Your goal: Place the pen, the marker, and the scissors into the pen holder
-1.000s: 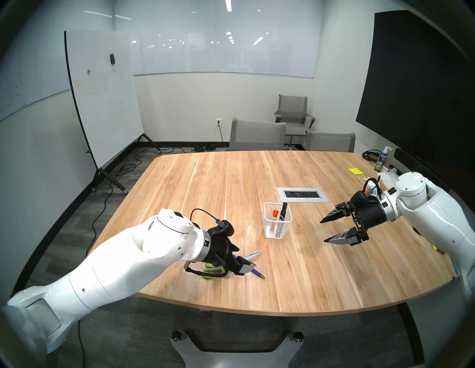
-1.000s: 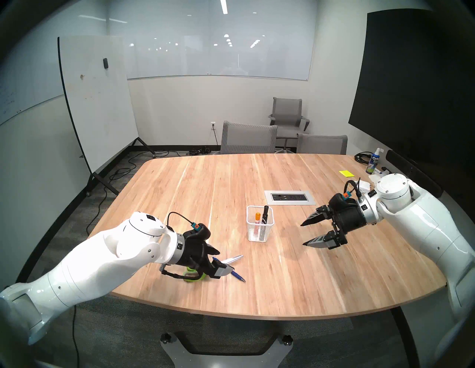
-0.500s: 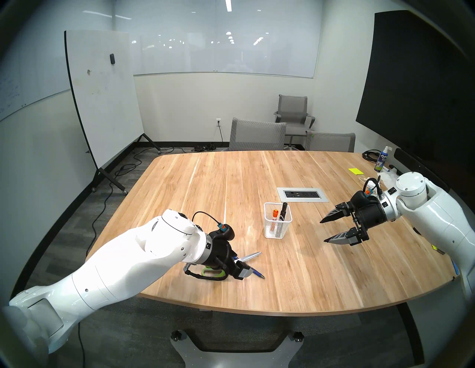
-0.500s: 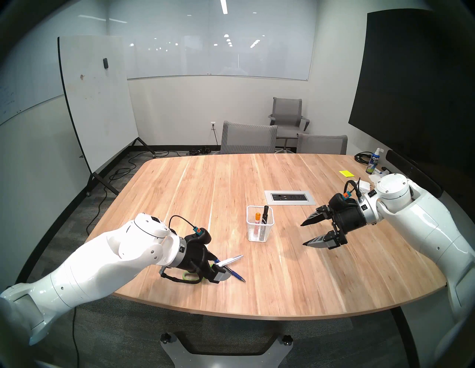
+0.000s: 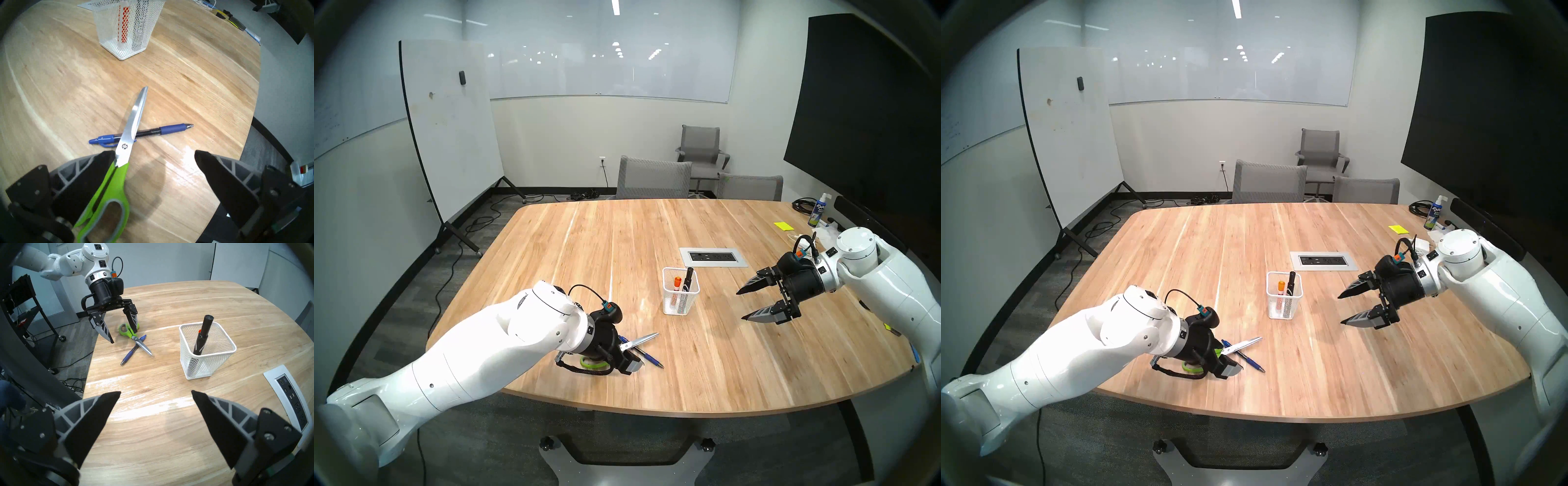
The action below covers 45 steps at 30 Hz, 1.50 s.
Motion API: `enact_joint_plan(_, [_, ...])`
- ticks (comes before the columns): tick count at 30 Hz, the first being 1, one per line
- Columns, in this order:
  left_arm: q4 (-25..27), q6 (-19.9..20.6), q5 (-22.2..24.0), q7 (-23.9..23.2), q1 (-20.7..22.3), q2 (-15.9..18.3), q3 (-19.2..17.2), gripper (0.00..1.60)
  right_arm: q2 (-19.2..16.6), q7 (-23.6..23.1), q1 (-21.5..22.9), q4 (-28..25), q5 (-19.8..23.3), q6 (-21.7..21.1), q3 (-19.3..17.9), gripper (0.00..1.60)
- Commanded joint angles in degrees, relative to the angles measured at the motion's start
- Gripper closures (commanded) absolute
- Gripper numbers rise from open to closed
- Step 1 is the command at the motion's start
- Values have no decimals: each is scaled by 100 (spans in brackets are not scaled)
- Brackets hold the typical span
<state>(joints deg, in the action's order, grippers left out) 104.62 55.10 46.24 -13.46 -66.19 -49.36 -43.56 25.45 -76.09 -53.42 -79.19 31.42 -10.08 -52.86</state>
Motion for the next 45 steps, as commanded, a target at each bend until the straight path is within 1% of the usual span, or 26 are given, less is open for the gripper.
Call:
enact_joint_plan(1, [43, -10, 31, 16, 71, -80, -38, 0, -37, -6, 59, -14, 28, -12, -59, 0])
enact_joint_plan(11, [91, -10, 60, 132, 150, -80, 15, 0, -37, -6, 59, -14, 28, -12, -59, 0])
enact_joint_plan(15, [87, -10, 149, 223, 225, -50, 108, 0, -37, -6, 59, -14, 28, -12, -59, 0])
enact_joint_plan(18, [74, -10, 267, 262, 345, 5, 234, 0, -37, -6, 59, -14, 28, -12, -59, 0])
enact_joint_plan(23, [66, -10, 538, 454, 555, 93, 466, 0, -37, -7, 59, -13, 27, -12, -59, 0])
enact_joint_plan(39, [156, -10, 1298, 980, 982, 372, 852, 0, -36, -7, 60, -13, 26, -11, -59, 0])
enact_joint_plan(42, [159, -10, 1447, 1085, 1061, 399, 941, 0, -36, -7, 59, -13, 26, -11, -59, 0])
enact_joint_plan(45, [137, -10, 1598, 1208, 1181, 429, 1107, 0, -36, -7, 59, -13, 27, -11, -59, 0])
